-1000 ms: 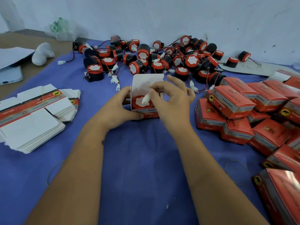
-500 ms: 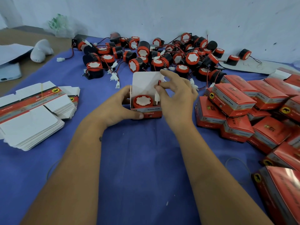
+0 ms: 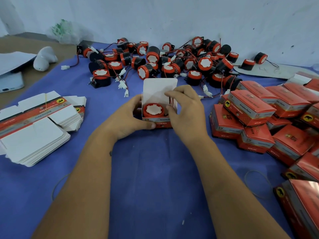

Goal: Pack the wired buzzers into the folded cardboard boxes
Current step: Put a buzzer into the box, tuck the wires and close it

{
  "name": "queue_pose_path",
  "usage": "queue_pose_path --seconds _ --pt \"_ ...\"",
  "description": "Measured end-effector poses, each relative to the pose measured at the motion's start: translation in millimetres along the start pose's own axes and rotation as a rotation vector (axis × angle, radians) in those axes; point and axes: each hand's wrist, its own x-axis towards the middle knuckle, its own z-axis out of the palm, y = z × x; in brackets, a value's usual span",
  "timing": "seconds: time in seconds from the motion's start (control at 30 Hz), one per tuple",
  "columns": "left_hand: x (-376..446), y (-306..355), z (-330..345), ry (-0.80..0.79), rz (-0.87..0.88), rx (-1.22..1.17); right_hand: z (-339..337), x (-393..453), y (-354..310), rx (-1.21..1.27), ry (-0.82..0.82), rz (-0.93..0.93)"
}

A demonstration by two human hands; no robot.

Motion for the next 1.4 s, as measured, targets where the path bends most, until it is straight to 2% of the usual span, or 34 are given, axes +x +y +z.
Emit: queue_pose_path --seconds 0.17,0.33,0.47,0.53,0.57,0.63,0.73,0.8,0.9,1.0,1.07,1.13,1.17,1.27,1.4 --pt "1 1 -2 -0.058 0.009 -0.058 -4 2 -1 0.069 -0.051 0.046" --pt "0 5 4 0.012 0.049 -0.019 0 -8 -11 0.171 -0.273 0.058" --pt "1 11 9 -0.021 -0.022 -0.478 -3 -9 -7 0.176 -0.384 0.174" --pt "4 13 11 0.091 -0.076 -0.493 -3 -10 -5 0.264 -0.431 0.242" --pt "5 12 14 0.156 -0.087 -0.412 -2 -11 -3 0.368 -0.412 0.291" --pt "7 11 22 0.226 -0.071 -0.263 -1 -12 -5 0.556 -0.266 0.404" --pt "8 10 31 0.35 0.019 -0.152 4 -8 -5 0.528 -0.017 0.447" --pt "11 11 31 0.422 0.057 -0.091 6 -5 -4 0.492 0.091 0.449" --pt "7 11 28 0.475 0.091 -0.034 4 -2 3 0.447 -0.004 0.38" --pt "2 10 15 0.406 0.093 -0.041 1 -6 11 0.499 -0.13 0.392" --pt "9 12 6 0.23 -0.065 -0.093 -5 -8 14 0.521 -0.197 0.417" --pt "15 11 -6 0.019 -0.229 -0.035 -12 -7 17 0.597 -0.278 0.441" --pt "13 8 -8 -0.011 -0.209 -0.007 -16 -8 18 0.646 -0.323 0.447" --pt "-1 10 -4 0.099 -0.019 0.064 -20 -10 20 0.557 -0.383 0.387" --pt "-5 5 0 0.144 0.082 0.119 -13 -11 21 0.337 -0.302 0.274"
